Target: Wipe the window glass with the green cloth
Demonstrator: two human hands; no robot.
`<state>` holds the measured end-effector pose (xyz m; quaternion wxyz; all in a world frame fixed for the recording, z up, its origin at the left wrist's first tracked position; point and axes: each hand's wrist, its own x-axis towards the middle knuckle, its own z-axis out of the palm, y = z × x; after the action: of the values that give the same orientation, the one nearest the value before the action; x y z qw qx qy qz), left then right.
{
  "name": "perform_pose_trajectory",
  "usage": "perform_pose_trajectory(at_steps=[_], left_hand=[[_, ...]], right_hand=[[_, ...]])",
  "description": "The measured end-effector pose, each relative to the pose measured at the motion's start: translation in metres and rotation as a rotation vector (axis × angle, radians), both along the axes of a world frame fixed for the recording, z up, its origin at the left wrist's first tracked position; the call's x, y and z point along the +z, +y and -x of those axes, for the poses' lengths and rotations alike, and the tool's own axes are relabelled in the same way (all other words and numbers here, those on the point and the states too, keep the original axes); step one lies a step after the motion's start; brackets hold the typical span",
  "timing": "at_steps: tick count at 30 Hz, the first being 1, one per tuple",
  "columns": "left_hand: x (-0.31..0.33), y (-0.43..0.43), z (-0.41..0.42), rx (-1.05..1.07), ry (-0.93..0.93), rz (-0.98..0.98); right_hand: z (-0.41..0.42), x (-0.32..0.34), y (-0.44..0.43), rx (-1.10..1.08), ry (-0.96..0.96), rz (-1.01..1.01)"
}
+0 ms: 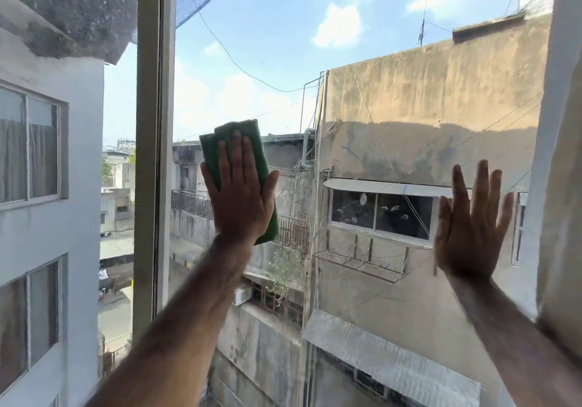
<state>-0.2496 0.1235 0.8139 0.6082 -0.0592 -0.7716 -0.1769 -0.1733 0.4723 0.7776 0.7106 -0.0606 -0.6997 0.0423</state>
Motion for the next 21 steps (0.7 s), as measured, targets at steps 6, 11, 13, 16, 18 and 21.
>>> perform_pose_trajectory(at_steps=[6, 11, 13, 16, 18, 21], left_hand=[[0.039, 0.084, -0.015, -0.09, 0.095, 0.037], [-0.028, 0.076, -0.007, -0.147, 0.147, 0.329], [-0.059, 0.049, -0.002, -0.112, 0.132, 0.361], [-0.083, 0.006, 0.005, -0.044, 0.078, 0.244], [-0.078, -0.011, 0.008, 0.016, 0.025, 0.121], [-0.058, -0.01, 0.007, 0.042, -0.021, -0.042]], right_hand=[[0.0, 0.004, 0.001, -0.001, 0.0, -0.007], [-0.004, 0.003, -0.001, 0.007, -0.029, 0.004], [-0.004, 0.003, -0.002, 0.003, -0.034, -0.002], [-0.005, 0.003, -0.004, -0.002, -0.027, -0.001], [-0.004, 0.003, -0.006, -0.013, -0.019, 0.002], [-0.003, 0.003, -0.006, -0.033, -0.001, 0.006]])
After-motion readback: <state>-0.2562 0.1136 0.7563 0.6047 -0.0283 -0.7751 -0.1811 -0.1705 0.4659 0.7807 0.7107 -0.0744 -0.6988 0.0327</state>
